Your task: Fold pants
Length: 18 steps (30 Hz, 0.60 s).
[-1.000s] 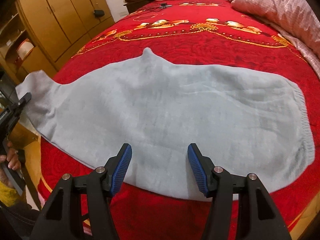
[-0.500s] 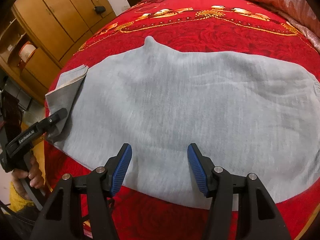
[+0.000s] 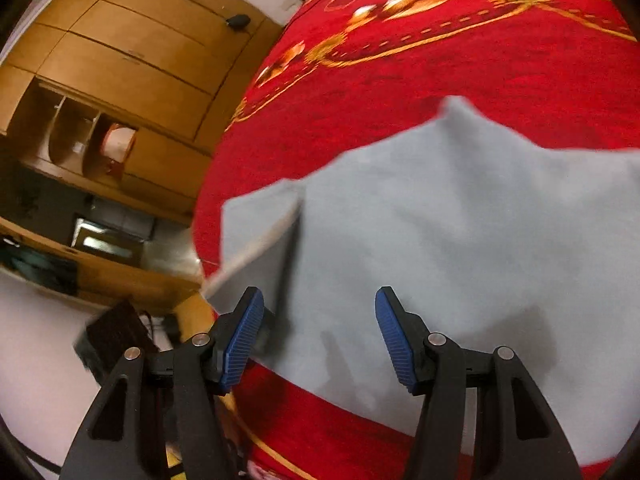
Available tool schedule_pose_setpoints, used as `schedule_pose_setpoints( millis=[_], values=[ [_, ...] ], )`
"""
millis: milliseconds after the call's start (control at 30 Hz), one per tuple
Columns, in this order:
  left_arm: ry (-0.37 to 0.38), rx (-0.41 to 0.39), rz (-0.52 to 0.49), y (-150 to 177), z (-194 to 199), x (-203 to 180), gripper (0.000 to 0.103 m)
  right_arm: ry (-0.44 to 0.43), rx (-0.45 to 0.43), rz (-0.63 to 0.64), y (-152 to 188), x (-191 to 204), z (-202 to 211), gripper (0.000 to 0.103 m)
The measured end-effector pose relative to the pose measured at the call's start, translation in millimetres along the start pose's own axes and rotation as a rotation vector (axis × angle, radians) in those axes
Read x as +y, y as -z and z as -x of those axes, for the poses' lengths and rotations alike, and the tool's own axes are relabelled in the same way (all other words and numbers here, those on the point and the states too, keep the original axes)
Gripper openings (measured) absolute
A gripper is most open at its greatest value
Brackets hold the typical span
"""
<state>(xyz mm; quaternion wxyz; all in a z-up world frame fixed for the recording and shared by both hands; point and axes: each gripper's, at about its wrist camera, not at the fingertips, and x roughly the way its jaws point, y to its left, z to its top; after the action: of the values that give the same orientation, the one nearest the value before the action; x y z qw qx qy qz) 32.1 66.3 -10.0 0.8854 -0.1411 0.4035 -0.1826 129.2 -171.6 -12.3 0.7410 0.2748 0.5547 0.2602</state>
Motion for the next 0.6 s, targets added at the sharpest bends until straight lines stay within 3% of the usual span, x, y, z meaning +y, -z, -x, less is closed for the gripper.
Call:
schedule_pose_setpoints(
  millis=[233, 500, 533, 600],
  values=[
    [-0.006, 0.021, -0.02, 3, -5, -3, 0.007, -0.023, 0.095, -0.008, -29, 22, -56, 0.06],
    [0.01, 0.04, -0.002, 5, -8, 2, 0.007, -0.037, 0.113, -0.023, -29, 32, -80, 0.059],
    [0.012, 0.037, -0.008, 5, -7, 0, 0.007, -0.033, 0.112, -0.015, -28, 35, -82, 0.059],
    [0.019, 0.036, -0.026, 5, -6, -3, 0.007, -0.014, 0.11, 0.01, -26, 40, -85, 0.047]
  ],
)
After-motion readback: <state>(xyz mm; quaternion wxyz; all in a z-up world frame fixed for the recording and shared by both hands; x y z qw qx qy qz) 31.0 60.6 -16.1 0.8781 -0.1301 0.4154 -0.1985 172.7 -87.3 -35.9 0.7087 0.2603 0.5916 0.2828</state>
